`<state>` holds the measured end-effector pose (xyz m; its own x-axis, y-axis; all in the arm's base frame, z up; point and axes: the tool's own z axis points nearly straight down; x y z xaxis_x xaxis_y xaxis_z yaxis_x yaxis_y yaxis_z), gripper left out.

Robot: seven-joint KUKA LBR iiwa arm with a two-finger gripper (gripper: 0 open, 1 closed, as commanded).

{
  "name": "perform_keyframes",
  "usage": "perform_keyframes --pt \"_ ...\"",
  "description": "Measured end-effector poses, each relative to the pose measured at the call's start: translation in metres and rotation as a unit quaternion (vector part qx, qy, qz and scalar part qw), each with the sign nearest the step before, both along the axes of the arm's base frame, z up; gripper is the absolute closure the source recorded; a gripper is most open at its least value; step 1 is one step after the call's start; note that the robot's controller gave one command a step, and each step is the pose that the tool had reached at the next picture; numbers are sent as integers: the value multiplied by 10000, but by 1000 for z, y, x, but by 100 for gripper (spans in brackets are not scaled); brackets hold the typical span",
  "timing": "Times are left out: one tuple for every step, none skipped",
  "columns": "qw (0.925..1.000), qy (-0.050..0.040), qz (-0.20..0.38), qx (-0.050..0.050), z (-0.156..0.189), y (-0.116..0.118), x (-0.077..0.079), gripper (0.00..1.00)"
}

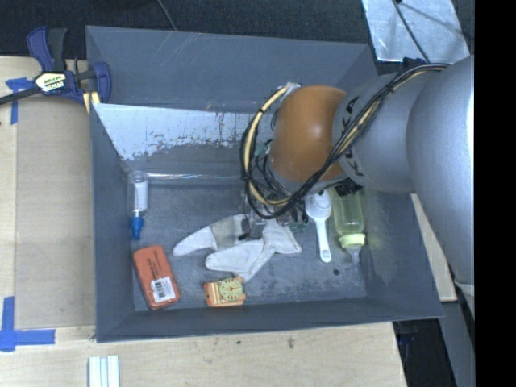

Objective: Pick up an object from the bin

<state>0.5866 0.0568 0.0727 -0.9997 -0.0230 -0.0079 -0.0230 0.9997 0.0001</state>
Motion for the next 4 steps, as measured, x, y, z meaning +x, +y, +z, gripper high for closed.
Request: perform_keyframes --pt "10000 0 1 -1 0 0 0 100" --pt "10000 0 2 -1 0 0 0 100" --pt "10000 0 2 -1 0 0 0 100" --pt "10000 0 2 -1 1 0 0 100"
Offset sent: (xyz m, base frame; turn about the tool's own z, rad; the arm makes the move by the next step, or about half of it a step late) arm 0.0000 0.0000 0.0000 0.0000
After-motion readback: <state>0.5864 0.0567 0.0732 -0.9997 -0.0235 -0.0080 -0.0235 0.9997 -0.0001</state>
